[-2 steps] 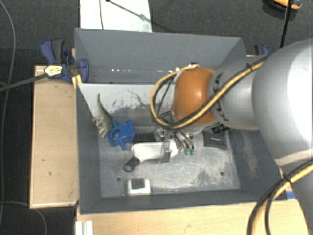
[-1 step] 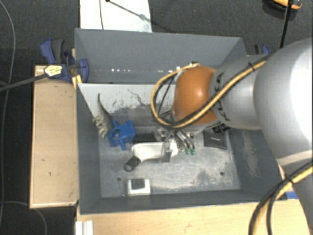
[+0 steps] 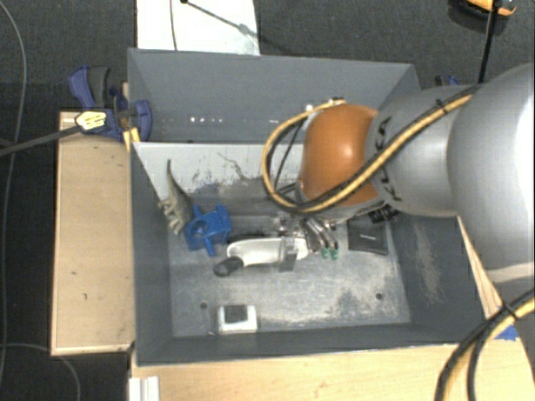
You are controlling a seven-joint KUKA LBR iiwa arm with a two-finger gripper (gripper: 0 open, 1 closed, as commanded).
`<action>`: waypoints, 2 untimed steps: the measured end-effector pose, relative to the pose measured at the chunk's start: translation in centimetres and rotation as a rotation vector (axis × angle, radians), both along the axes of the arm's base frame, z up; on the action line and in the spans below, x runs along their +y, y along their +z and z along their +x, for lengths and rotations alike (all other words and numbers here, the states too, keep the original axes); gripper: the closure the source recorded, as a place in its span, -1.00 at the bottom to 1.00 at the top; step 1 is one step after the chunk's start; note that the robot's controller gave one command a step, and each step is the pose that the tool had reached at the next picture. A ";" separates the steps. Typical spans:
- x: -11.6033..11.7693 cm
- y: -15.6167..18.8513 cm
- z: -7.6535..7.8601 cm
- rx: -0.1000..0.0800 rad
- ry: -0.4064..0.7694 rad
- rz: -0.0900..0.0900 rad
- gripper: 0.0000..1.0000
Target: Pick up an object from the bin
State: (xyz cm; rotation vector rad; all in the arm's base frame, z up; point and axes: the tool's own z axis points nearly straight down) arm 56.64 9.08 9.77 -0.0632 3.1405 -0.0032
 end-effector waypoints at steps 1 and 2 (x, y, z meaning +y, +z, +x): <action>0.0 2.3 0.1 -0.003 0.001 0.000 1.00; 0.0 4.3 0.2 -0.008 0.001 0.001 1.00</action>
Offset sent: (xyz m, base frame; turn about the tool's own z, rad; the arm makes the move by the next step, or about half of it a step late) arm 0.0000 0.0000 0.0026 0.0000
